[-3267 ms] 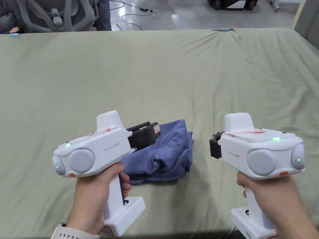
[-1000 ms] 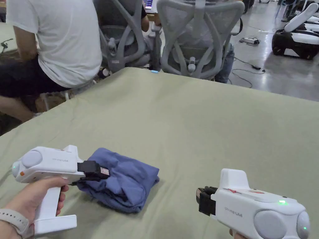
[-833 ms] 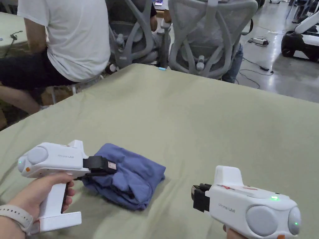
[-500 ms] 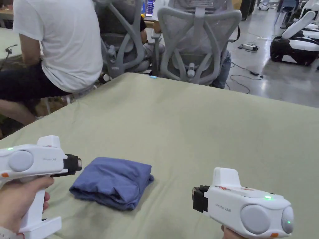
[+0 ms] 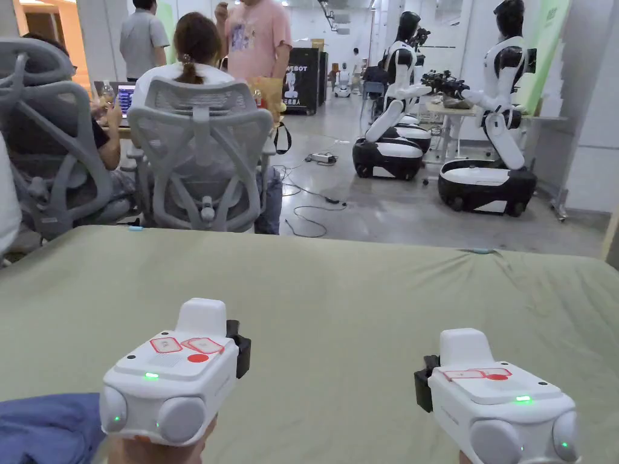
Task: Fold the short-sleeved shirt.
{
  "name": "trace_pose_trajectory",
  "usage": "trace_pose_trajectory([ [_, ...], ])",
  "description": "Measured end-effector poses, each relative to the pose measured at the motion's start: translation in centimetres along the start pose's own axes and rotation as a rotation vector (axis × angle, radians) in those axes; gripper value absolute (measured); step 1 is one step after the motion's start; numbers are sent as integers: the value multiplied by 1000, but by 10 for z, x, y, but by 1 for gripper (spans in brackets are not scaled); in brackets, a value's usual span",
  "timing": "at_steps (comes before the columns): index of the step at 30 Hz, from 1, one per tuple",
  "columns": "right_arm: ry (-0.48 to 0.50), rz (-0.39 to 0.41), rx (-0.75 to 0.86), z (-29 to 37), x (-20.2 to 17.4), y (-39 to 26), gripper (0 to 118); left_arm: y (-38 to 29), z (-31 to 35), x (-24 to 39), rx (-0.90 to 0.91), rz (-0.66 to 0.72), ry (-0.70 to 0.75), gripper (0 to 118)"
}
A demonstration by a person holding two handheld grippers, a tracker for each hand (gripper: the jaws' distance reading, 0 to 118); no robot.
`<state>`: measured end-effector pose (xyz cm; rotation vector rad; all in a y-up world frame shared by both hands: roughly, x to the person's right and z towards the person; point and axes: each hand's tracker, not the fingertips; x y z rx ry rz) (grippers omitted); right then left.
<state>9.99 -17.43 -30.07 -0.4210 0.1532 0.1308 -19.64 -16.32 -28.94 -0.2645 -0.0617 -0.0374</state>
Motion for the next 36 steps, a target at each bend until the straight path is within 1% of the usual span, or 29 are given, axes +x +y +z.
trace_pose_trajectory([
  [2,-40,-19,85,15,32,2,0,19,10,33,82,-21,-22,0],
  [4,-60,-49,193,34,51,6,0,32,21,51,175,-32,-32,0],
  [5,-68,-53,236,42,57,8,0,37,27,60,212,-61,-22,0],
  [6,-80,-42,278,50,61,10,0,39,32,66,227,-87,5,0],
  [7,-100,-12,324,57,64,11,0,39,39,69,243,-105,19,0],
  [9,-124,1,354,66,67,14,0,37,48,66,249,-89,21,0],
  [12,-81,-31,329,71,72,16,0,34,53,55,246,-46,44,0],
  [13,-84,-30,324,69,72,16,0,33,54,52,243,-38,50,0],
  [14,-87,-30,325,69,71,13,0,31,55,50,237,-32,52,4],
  [15,-86,-35,326,70,70,11,3,30,56,48,232,-34,50,18],
  [16,-75,-48,325,70,70,10,13,30,55,49,224,-39,49,40],
  [17,-56,-57,324,68,69,8,45,28,55,49,225,-48,50,74],
  [18,-49,-61,324,67,68,7,77,27,56,49,232,-54,48,91],
  [19,-51,-61,322,67,66,7,107,26,58,49,242,-58,41,101],
  [20,-51,-58,325,66,65,5,118,28,59,52,252,-60,36,105],
  [21,-51,-49,370,69,65,5,117,29,58,52,251,-63,37,110],
  [22,-61,-50,353,68,65,6,118,29,57,53,246,-68,40,118],
  [26,-54,-66,335,72,69,7,118,28,59,57,260,-91,42,118],
  [29,-62,-75,347,75,68,7,118,30,62,57,271,-80,43,118],
  [36,-55,-55,345,75,60,9,118,34,66,56,277,-58,46,118],
])
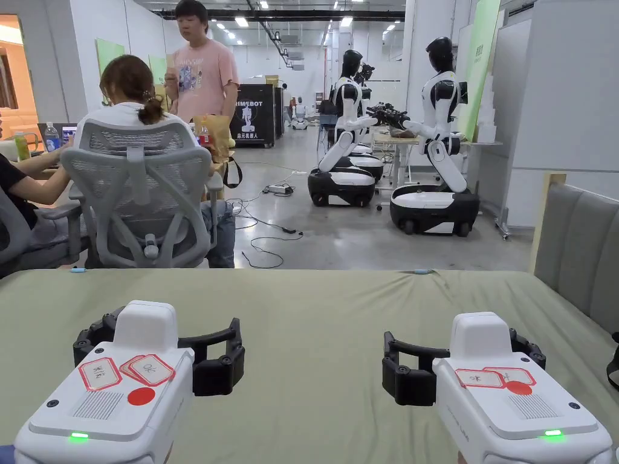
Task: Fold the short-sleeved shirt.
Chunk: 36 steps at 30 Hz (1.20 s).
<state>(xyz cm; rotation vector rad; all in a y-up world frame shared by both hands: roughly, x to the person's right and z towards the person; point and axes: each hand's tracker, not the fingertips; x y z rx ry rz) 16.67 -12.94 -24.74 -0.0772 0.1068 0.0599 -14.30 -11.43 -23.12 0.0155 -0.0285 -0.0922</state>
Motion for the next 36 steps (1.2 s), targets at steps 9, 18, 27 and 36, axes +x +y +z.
trace_pose_trajectory([
  [9,17,2,0,3,-6,3,118,1,4,0,6,0,3,118],
  [18,-71,-86,-122,-8,-9,12,118,0,4,-2,4,3,4,118],
  [27,-65,-185,-149,-8,-7,24,118,-2,4,-5,3,14,9,118],
  [36,-56,-192,-161,-1,-14,29,118,-3,5,-5,2,9,17,118],
])
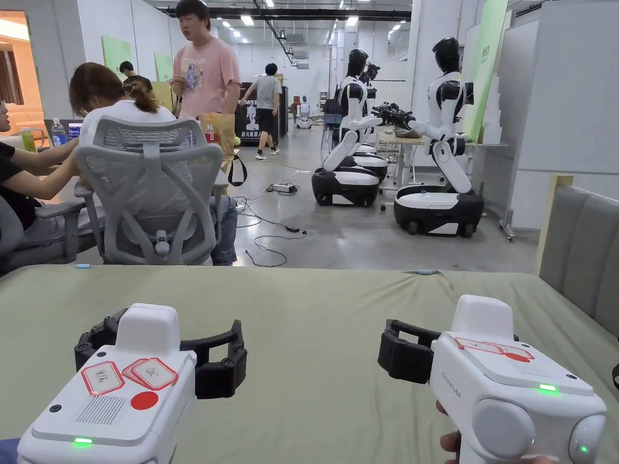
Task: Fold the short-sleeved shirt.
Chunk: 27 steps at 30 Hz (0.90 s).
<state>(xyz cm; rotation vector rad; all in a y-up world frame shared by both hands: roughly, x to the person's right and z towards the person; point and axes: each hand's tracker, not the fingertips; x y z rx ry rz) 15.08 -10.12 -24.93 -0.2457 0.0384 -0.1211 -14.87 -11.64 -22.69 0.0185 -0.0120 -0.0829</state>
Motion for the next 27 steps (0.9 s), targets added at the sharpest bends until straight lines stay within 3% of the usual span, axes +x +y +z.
trace_pose_trajectory([
  [6,6,-15,12,1,0,0,118,0,0,-1,0,1,3,118],
  [24,-14,102,62,1,-6,-3,118,0,0,0,6,2,-1,118],
  [27,-35,84,72,2,-7,-2,118,0,-1,1,3,3,-3,118],
])
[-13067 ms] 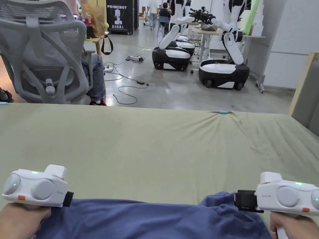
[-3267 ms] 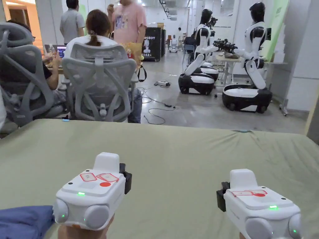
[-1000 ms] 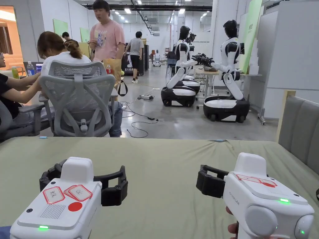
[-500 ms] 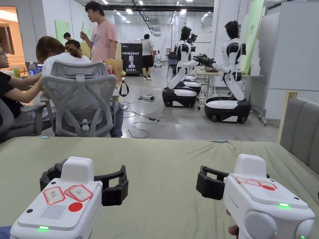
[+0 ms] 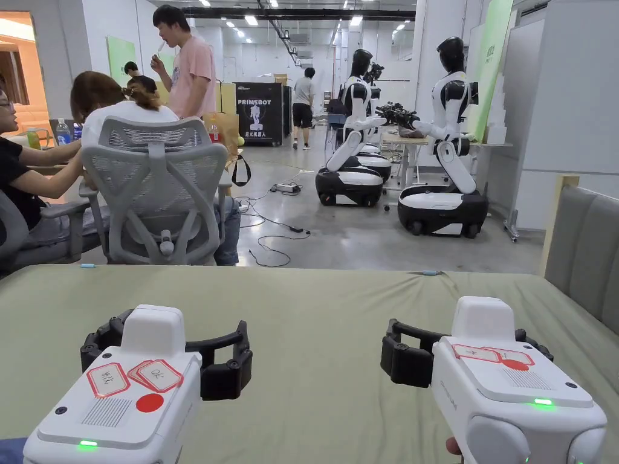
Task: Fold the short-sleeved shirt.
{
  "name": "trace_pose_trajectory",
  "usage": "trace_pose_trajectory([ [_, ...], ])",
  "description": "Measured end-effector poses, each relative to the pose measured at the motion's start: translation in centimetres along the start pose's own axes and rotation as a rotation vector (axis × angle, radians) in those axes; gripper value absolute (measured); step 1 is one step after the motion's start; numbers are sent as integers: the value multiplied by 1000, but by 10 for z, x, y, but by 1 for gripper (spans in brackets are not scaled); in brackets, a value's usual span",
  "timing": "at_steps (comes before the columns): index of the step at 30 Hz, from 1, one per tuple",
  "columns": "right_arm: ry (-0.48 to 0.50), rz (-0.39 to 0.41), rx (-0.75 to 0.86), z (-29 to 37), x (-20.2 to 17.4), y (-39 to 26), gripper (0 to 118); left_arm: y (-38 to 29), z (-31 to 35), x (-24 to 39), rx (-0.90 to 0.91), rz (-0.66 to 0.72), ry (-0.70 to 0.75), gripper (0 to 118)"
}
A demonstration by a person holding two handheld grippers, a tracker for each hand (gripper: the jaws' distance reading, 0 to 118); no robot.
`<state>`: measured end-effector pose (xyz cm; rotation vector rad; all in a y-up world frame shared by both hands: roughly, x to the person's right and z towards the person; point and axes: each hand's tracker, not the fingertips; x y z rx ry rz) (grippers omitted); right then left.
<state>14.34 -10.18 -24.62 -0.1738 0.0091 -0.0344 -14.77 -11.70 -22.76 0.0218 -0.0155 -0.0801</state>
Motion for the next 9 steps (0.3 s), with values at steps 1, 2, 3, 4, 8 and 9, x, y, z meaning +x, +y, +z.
trace_pose_trajectory([
  [1,-8,-9,-8,0,0,1,118,0,0,0,-1,-1,0,118],
  [2,-13,-17,-16,-1,0,0,118,-1,0,0,-2,-2,0,118],
  [3,-12,-15,-17,-2,0,-1,118,-1,0,1,-3,-2,0,118],
  [4,1,-10,-5,-1,1,-3,118,-1,0,1,-1,-1,-1,118],
  [8,61,-1,-18,0,4,-5,118,-1,1,1,2,1,-1,118],
  [9,77,-1,-12,0,5,-5,118,-1,1,1,2,1,1,118],
])
